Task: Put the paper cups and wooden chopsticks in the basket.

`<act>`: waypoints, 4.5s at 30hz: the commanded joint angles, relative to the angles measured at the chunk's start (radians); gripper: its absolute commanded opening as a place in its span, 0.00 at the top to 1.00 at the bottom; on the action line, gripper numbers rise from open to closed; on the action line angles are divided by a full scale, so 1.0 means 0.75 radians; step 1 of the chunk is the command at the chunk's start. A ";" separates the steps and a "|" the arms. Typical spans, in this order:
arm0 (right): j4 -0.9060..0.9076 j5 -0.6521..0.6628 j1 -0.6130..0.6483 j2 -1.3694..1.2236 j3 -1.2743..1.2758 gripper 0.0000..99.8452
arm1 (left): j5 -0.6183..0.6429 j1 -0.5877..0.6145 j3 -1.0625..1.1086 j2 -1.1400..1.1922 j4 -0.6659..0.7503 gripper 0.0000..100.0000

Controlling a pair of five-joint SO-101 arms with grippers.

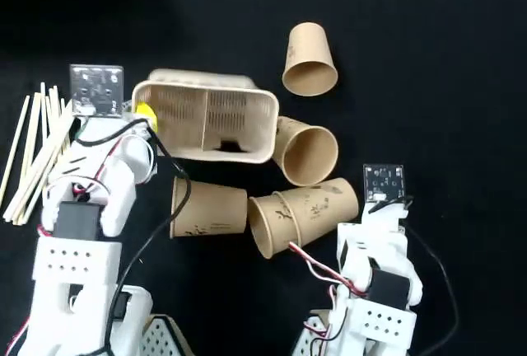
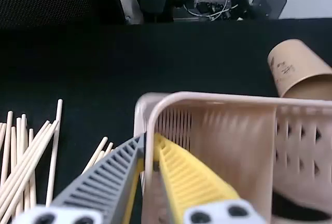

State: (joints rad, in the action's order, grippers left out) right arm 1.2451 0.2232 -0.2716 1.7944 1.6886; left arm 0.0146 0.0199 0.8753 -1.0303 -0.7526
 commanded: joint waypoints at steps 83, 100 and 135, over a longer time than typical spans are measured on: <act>-0.086 0.681 -0.125 -0.011 -0.707 0.77 | -0.248 0.584 0.109 -0.481 -0.706 0.72; -0.663 0.845 0.409 -2.301 -1.926 0.77 | -0.248 0.592 0.813 -1.074 -0.657 0.72; 0.397 0.616 0.305 -3.749 -4.260 0.99 | -0.303 0.512 1.018 -1.033 -0.452 0.72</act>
State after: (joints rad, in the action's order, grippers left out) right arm 1.3602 0.7495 -0.0276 -1.0349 -1.3111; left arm -0.2110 0.4127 1.6410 -1.8021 -1.1101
